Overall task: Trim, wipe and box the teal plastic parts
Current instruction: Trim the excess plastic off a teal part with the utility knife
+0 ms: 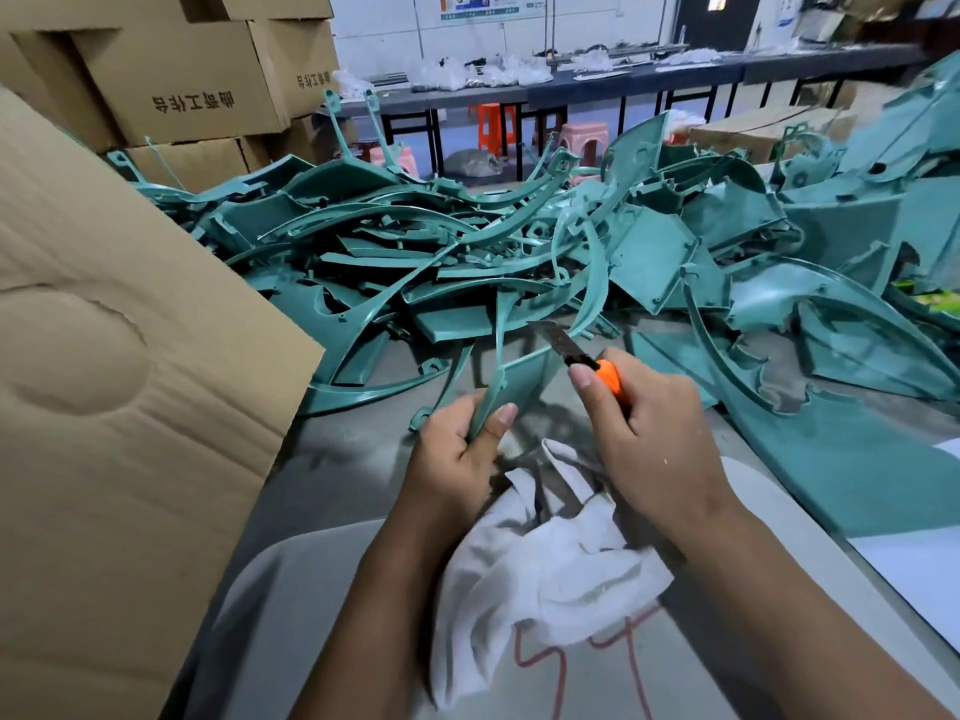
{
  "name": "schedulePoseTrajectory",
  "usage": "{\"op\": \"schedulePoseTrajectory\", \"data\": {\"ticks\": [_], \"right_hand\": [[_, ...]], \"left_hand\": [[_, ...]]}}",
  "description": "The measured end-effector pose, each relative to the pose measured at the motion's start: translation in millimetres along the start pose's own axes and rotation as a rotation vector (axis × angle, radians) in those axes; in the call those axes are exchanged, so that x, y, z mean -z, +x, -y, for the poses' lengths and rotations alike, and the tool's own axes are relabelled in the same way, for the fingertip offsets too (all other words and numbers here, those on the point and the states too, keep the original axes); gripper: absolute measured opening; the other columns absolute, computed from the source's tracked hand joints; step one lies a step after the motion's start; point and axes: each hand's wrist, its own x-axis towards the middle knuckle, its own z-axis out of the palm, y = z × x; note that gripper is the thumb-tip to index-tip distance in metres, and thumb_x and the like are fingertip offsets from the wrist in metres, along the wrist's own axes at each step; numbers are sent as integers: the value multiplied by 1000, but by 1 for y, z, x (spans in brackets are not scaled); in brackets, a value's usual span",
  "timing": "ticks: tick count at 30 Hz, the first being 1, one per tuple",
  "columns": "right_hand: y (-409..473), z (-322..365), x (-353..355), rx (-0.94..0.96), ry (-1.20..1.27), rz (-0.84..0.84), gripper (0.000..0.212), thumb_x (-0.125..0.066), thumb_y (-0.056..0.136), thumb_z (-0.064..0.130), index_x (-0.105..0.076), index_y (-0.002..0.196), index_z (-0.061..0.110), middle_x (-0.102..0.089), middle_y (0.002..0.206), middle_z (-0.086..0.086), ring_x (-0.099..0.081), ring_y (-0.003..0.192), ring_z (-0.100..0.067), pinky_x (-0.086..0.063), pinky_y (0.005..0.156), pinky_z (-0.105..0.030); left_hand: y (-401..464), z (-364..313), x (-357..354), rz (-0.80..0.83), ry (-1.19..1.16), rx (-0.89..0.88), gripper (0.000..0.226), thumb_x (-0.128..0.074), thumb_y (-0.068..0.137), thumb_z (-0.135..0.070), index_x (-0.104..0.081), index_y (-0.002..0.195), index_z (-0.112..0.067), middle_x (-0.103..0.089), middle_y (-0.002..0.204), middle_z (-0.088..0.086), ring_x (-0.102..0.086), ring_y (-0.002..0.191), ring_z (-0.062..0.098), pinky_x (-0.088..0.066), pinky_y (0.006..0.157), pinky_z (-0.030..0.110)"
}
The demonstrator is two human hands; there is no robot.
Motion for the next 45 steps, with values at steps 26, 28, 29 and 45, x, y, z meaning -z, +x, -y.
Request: {"op": "schedulePoseTrajectory", "data": {"ticks": [26,28,29,45], "right_hand": [[20,-59,48,-398,-184,-239,56,-48,108,47,-37,62,17,-44,53,-1,-37,50,-21,-24,49,-35],[19,-60,49,-401,-204,-267,54,-45,109,45,-39,65,15,-45,56,-2,-38,52,-21,-24,50,-35],[19,-59,48,-397,-206,-280,49,-44,110,44,-40,70,15,-47,59,-2,-40,53,-21,-25,51,-35],[20,-57,38,-276,-246,-243,20,-56,106,21,-49,87,17,-50,66,5,-47,59,-10,-27,53,-34]], "left_hand": [[-22,-38,67,230,-469,383,49,-94,61,-50,-82,100,-24,-78,102,12,-76,82,30,-61,54,41],[-22,-37,66,213,-434,405,43,-93,66,-44,-81,102,-25,-77,107,14,-76,87,32,-62,58,42],[-22,-35,65,195,-420,414,30,-87,74,-37,-81,102,-25,-77,108,14,-76,88,32,-62,59,41],[-20,-29,62,125,-361,437,30,-68,75,-27,-83,101,-27,-77,113,10,-75,101,23,-62,82,31]]}}
